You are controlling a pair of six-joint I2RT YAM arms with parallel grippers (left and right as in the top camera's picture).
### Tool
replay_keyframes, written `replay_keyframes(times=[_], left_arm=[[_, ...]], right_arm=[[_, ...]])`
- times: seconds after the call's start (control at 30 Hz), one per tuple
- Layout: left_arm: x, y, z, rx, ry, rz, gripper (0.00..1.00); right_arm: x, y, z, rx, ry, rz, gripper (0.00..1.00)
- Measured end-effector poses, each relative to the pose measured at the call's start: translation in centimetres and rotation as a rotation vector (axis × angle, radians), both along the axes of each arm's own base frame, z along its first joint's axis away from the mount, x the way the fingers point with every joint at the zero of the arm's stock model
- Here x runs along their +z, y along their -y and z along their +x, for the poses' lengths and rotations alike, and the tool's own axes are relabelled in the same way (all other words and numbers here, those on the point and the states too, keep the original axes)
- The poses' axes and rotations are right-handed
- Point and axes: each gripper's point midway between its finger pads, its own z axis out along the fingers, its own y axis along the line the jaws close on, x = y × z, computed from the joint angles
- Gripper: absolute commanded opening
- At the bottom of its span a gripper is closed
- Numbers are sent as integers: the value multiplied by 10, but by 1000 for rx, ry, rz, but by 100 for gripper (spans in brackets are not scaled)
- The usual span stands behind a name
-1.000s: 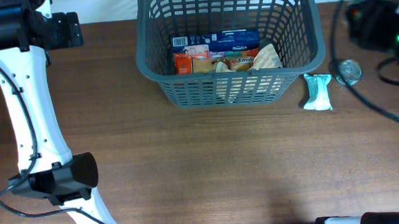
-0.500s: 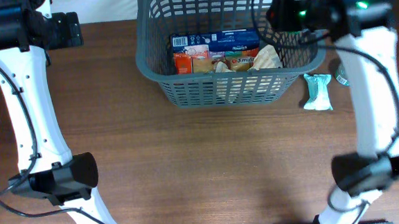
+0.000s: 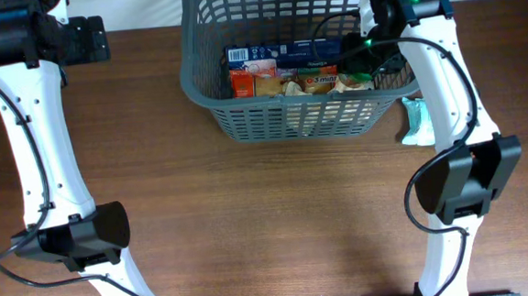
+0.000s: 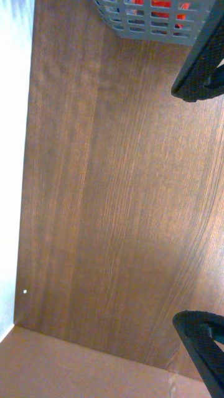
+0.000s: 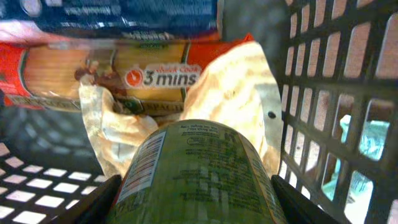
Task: Pack container
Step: 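Carry the jar into the basket and release it, then reach the right gripper to the tin can and grasp it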
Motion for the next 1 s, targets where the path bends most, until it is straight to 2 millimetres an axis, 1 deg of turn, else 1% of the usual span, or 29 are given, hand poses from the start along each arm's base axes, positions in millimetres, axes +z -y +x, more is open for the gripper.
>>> replay_keyframes(times=[0.03, 0.13, 0.23, 0.3, 0.37, 0.43, 0.47, 0.53, 0.57, 0.6, 0.63, 0.7, 0.73, 0.8, 0.83, 0.87, 0.9, 0.93, 1.0], left_arm=[[0, 0, 0, 0, 0, 0, 99], [0, 0, 0, 0, 0, 0, 99], [0, 0, 0, 0, 0, 0, 99], [0, 0, 0, 0, 0, 0, 99], [0, 0, 0, 0, 0, 0, 99], [0, 0, 0, 0, 0, 0, 99], [0, 0, 0, 0, 0, 0, 99], [0, 0, 0, 0, 0, 0, 99], [0, 0, 0, 0, 0, 0, 99], [0, 0, 0, 0, 0, 0, 99], [0, 0, 0, 0, 0, 0, 99], [0, 0, 0, 0, 0, 0, 99], [0, 0, 0, 0, 0, 0, 99], [0, 0, 0, 0, 0, 0, 99], [0, 0, 0, 0, 0, 0, 99], [0, 0, 0, 0, 0, 0, 99], [0, 0, 0, 0, 0, 0, 99], [0, 0, 0, 0, 0, 0, 99], [0, 0, 0, 0, 0, 0, 99]], right_arm=[[-1, 0, -3, 0, -12, -1, 71], [-1, 0, -4, -1, -18, -2, 78], [-1, 0, -4, 5, -15, -2, 87], [1, 0, -6, 1, -18, 1, 88], [9, 0, -7, 4, -6, 2, 88], [27, 0, -5, 7, 39, 6, 89], [44, 0, -3, 8, 84, 10, 89], [80, 5, -2, 0, 180, 1, 89], [113, 12, -3, -15, 270, -14, 90], [141, 20, -6, -33, 345, -34, 90], [164, 29, -11, -54, 407, -49, 90], [213, 55, -24, -118, 537, -89, 92], [243, 76, -37, -175, 615, -117, 93], [283, 116, -66, -296, 713, -159, 96], [295, 138, -82, -368, 738, -178, 97], [301, 155, -95, -432, 742, -194, 97], [302, 170, -104, -485, 735, -207, 97], [299, 185, -113, -541, 715, -218, 97], [283, 209, -119, -628, 650, -229, 97]])
